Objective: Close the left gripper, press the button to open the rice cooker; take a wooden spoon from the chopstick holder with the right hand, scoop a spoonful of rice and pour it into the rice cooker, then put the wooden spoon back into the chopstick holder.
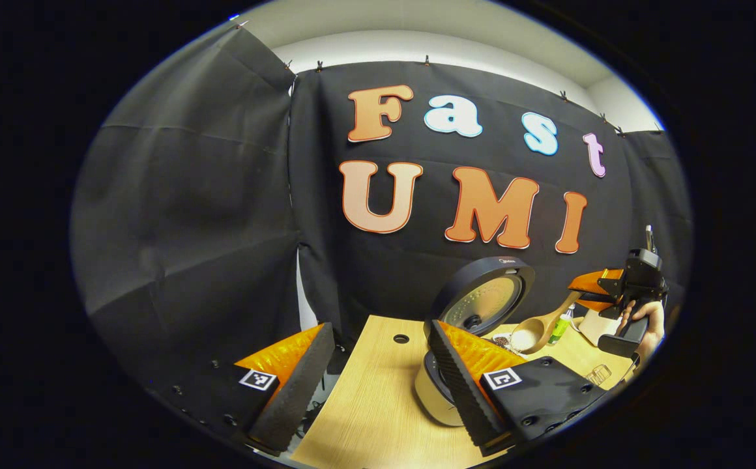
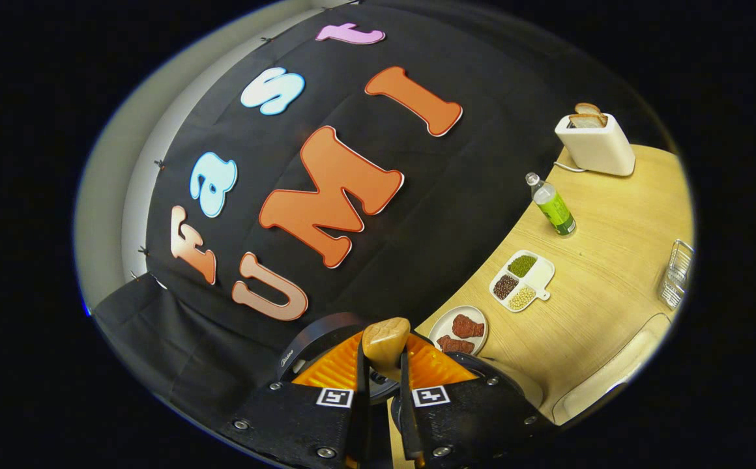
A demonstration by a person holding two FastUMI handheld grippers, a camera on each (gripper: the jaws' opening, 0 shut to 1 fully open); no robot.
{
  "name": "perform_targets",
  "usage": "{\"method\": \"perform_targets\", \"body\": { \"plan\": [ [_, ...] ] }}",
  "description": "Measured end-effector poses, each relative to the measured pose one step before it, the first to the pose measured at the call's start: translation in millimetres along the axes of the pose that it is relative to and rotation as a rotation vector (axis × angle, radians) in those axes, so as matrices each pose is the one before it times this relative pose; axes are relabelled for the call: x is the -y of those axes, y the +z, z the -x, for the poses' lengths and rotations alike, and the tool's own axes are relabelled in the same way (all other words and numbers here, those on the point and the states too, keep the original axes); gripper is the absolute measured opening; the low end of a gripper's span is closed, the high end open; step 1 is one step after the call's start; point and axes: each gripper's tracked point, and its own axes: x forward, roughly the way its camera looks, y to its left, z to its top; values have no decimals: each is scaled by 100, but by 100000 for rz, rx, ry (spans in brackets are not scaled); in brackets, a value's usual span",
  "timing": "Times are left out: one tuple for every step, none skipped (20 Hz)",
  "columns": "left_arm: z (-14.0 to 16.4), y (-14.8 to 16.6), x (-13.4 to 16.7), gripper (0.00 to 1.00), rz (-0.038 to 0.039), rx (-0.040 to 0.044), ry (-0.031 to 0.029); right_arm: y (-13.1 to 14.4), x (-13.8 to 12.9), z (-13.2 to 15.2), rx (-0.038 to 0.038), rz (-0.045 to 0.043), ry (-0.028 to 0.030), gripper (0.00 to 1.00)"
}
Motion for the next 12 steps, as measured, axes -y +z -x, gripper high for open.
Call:
{"method": "perform_targets", "body": {
  "plan": [
    [-56,44,-24,97,-33,-54,132,-81,-170,-22,142,2421,-31,18],
    [-59,-92,1,97,8,8,1,-5,-86,-69,244,2120,3,18],
    [41,17,42,97,151,-5,-239,12,-93,119,298,1664,-44,18],
    [15,59,20,97,192,44,-167,-33,-8,10,57,1304,-60,18],
    [-105,-112,33,97,113,145,-97,-91,-131,20,-106,1108,-4,18],
    [-52,47,-7,97,124,3,-32,39,-127,-38,-33,1329,202,18],
    [52,-13,19,97,164,-63,-128,-132,-118,143,-205,1712,215,18],
    [-62,-19,40,99,136,-87,-56,38,-209,-16,144,1863,147,18],
    [-33,-21,-20,97,41,-123,39,88,-221,153,317,1975,344,19],
    [-9,-53,-23,97,-13,-72,-29,59,-221,-17,483,2000,465,18],
    [-74,-2,4,97,-74,-171,25,8,-227,43,254,1927,419,18],
    [18,-63,38,97,-132,-156,-32,-18,-220,9,257,1740,390,18]
  ]
}}
